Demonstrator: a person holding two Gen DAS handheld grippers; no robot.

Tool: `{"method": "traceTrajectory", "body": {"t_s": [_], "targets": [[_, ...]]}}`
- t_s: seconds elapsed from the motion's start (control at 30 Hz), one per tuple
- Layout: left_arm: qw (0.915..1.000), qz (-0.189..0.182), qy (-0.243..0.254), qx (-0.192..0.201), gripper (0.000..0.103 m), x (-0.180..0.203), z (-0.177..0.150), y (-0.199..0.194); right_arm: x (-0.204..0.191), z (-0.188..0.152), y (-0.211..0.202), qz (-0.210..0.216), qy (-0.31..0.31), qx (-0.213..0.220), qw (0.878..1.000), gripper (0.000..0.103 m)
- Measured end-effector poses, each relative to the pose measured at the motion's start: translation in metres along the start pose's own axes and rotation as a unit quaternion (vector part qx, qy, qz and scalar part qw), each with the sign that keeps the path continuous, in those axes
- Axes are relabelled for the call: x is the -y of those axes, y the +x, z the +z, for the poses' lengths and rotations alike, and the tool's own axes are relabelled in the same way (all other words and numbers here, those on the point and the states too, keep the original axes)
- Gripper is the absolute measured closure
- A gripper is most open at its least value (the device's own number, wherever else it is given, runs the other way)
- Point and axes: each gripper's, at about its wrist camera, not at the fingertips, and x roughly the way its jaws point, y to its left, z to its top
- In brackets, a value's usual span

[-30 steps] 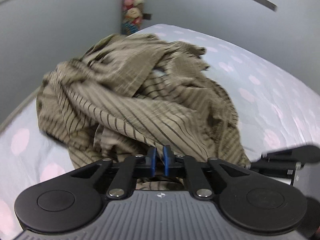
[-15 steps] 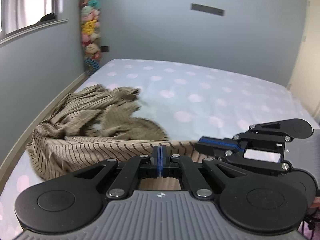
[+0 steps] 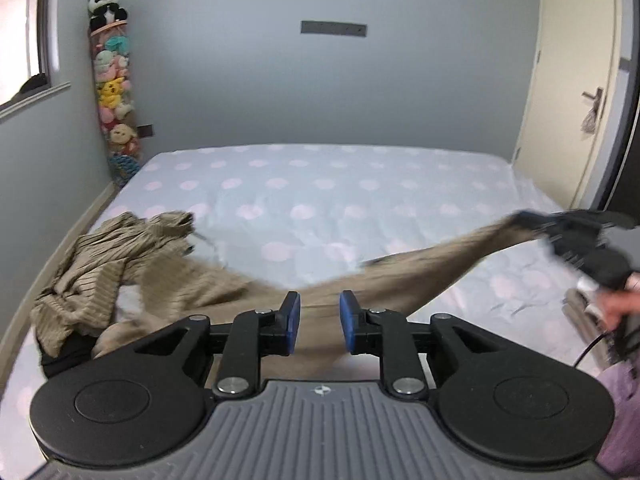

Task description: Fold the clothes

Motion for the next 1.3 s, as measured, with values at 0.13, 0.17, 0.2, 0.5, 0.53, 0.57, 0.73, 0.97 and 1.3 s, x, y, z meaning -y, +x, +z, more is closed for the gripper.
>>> {"method": "traceTrajectory", "body": {"t_s": [0.13, 0.17, 0.2, 0.5, 0.53, 0.57, 0.73, 0.97, 1.3], "targets": [[0.999, 0.034, 0.005, -0.028, 0.08, -0.017, -0.019, 0.008, 0.074, -0.039, -0.016, -0.11, 0.044, -0.045, 0.992, 0.101], [0.9983, 0.044, 0.005, -0.038, 0.078, -0.023, -0.025, 0.013, 0.092, -0.05, -0.018, -0.142, 0.052, -0.058, 0.987, 0.101], [0.9977, 0.049, 0.005, -0.046, 0.078, -0.028, -0.03, 0.015, 0.108, -0.062, -0.021, -0.173, 0.06, -0.071, 0.981, 0.101], [0.9942, 0.035, -0.002, -0.101, 0.062, -0.056, -0.075, 0.057, 0.161, -0.142, -0.025, -0.199, 0.123, -0.202, 0.951, 0.069], [0.9941, 0.026, 0.004, -0.105, 0.062, -0.053, -0.08, 0.06, 0.156, -0.145, -0.025, -0.191, 0.126, -0.202, 0.952, 0.065], [0.9937, 0.016, 0.014, -0.11, 0.062, -0.049, -0.083, 0.065, 0.149, -0.148, -0.024, -0.18, 0.126, -0.204, 0.954, 0.065], [0.989, -0.021, 0.072, -0.127, 0.061, -0.018, -0.095, 0.085, 0.096, -0.156, 0.002, -0.097, 0.101, -0.218, 0.966, 0.065], [0.9732, -0.002, 0.185, -0.136, 0.054, 0.017, -0.101, 0.118, 0.021, -0.164, 0.039, 0.02, 0.071, -0.247, 0.966, 0.061], [0.9673, 0.03, 0.168, -0.187, 0.06, -0.006, -0.103, 0.17, -0.013, -0.201, 0.084, 0.084, 0.012, -0.309, 0.947, 0.046]]}}
